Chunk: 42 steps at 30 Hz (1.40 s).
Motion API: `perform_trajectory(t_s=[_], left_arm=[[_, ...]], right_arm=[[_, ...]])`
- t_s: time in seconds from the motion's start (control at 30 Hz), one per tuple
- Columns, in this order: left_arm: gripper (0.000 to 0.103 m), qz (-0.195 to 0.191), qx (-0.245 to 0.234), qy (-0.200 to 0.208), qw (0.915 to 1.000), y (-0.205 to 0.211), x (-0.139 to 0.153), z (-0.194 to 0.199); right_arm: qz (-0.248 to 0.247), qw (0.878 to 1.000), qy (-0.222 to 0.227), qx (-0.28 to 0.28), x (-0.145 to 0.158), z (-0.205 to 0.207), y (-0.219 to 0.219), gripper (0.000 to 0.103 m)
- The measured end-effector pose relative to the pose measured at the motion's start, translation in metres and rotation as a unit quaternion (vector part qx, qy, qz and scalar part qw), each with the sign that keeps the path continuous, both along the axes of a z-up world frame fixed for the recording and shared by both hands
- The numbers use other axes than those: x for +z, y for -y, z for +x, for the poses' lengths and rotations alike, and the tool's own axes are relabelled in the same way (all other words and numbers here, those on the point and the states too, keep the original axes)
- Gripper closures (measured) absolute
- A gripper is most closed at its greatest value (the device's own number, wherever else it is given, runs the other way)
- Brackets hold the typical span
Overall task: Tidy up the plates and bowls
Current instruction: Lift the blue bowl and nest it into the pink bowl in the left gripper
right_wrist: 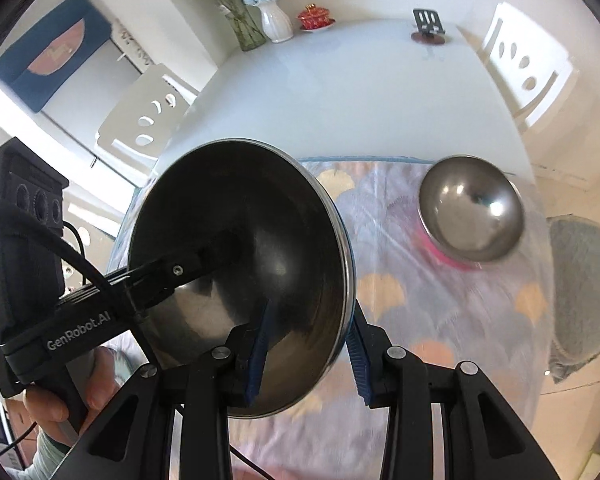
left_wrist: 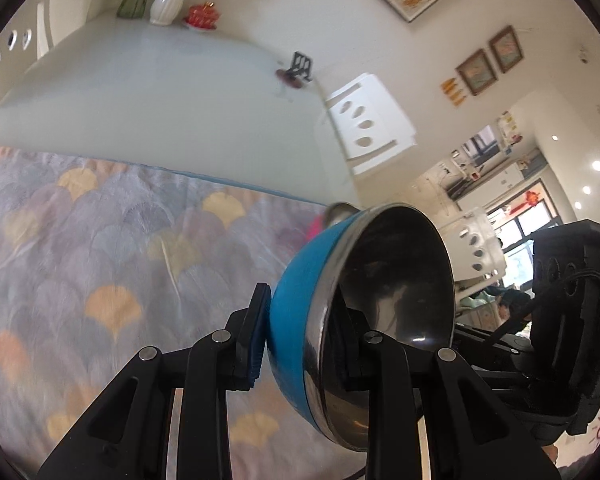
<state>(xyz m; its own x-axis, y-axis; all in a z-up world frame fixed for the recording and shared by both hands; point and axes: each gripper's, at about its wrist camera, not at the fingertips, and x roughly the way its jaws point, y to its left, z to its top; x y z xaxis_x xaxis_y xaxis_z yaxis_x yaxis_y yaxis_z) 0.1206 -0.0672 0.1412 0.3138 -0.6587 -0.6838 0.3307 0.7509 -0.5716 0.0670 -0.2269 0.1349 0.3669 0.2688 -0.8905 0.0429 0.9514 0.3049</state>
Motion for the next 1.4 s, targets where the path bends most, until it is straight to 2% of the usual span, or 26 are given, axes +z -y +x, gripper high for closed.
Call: perform_trajectory(t_s=[0.17,0.3,0.53,0.7,0.8,1.0,1.17,1.4], left_arm=[[0.08,-0.005,-0.002,0.007,1.0,-0.013,0.02,-0.047],[0.078,0.007,0.0,-0.005,1.0,-0.024,0.023,-0.09],[0.078,0.017,0.002,-0.068,0.9975,-0.046,-0.001,-0.155],[0.078,0.076,0.008,-0.096,0.9924,-0.037,-0.024,-0.184],[0.078,0.09,0.005,-0.102,0.9907,-0.034,-0.033,-0.195],[0.078,0.099,0.003,-0.119,0.9879,-0.035,-0.049,-0.199],[0.078,0.122,-0.003,-0.139,0.9828,-0.03,-0.064,-0.2],[0.078,0.143,-0.016,-0.136,0.9802,-0.023,-0.072,-0.2]], right_arm=[[-0.018,1.0,0.006,-0.014,0.025,-0.047,-0.016,0.067],[-0.01,0.999,-0.016,-0.029,0.032,-0.089,-0.03,0.067],[0.061,0.995,-0.069,-0.043,0.006,-0.157,-0.037,0.067],[0.064,0.991,-0.11,-0.047,-0.021,-0.189,-0.049,0.066],[0.058,0.988,-0.129,-0.054,-0.035,-0.2,-0.052,0.066],[0.078,0.985,-0.144,-0.061,-0.054,-0.206,-0.047,0.066],[0.064,0.985,-0.147,-0.055,-0.065,-0.207,-0.049,0.066],[0.05,0.986,-0.15,-0.054,-0.073,-0.21,-0.046,0.066]])
